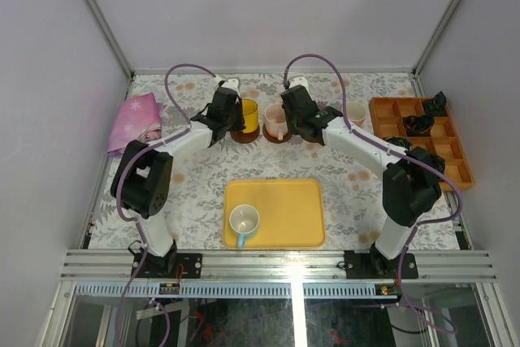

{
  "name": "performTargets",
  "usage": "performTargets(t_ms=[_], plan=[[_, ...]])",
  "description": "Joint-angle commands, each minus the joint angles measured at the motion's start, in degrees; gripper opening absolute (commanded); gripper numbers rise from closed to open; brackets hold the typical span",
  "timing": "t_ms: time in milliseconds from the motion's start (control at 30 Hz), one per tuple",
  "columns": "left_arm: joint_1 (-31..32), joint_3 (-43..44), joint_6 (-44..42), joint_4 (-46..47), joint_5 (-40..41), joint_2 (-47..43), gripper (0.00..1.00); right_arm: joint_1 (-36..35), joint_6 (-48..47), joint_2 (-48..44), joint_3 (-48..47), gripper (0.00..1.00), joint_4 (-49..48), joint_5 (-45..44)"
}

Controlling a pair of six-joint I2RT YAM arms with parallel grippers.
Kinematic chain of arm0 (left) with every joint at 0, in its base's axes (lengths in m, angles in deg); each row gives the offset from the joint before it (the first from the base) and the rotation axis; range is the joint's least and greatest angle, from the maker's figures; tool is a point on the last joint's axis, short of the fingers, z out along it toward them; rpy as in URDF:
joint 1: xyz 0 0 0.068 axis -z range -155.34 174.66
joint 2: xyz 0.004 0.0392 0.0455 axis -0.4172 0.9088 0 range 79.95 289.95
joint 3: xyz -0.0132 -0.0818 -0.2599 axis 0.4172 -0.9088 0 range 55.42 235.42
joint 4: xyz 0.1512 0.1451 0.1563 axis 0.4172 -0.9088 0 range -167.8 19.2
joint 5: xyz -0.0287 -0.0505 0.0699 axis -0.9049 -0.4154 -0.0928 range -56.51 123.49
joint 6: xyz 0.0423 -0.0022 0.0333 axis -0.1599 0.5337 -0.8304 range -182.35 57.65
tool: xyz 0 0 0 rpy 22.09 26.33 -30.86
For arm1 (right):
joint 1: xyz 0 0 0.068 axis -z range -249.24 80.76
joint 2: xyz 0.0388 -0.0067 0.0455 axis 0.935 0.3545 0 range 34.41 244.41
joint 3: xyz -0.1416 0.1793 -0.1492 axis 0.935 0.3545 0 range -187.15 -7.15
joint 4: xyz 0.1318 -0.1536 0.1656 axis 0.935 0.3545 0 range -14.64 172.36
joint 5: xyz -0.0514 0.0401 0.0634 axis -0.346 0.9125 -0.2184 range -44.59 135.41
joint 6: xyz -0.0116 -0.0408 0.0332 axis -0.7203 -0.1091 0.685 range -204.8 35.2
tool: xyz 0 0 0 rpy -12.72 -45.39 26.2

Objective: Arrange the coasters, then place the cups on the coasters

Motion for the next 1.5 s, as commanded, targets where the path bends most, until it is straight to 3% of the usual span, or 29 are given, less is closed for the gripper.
performTargets(t_ms=[0,300,467,667,833,1467], plan=[[0.03,2.35,-1.11,2.77,1.76,-0.94,0.00,0.46,-0.06,0.51,-2.84,0.36,-1.53,0.83],[-0.02,-2.12,-0.37,1.04,1.41,-3.23,0.02,0.56,0.18,1.80,-4.47,0.36,-0.68,1.79],[-0.02,-3.80,-0.11,0.24,0.16,-4.07,0.08,0.59,0.59,2.60,-5.52,0.36,-0.03,2.57],[0.06,-5.63,0.07,0.35,-1.69,-4.45,0.22,0.56,0.84,3.14,-6.06,0.36,0.37,2.84],[0.29,-5.74,0.25,0.40,-3.95,-3.37,0.45,0.56,1.25,3.52,-6.19,0.36,0.73,3.15],[3.32,-6.11,1.16,-1.85,-6.45,-3.51,0.48,0.56,1.28,3.33,-5.58,0.36,0.91,3.07]])
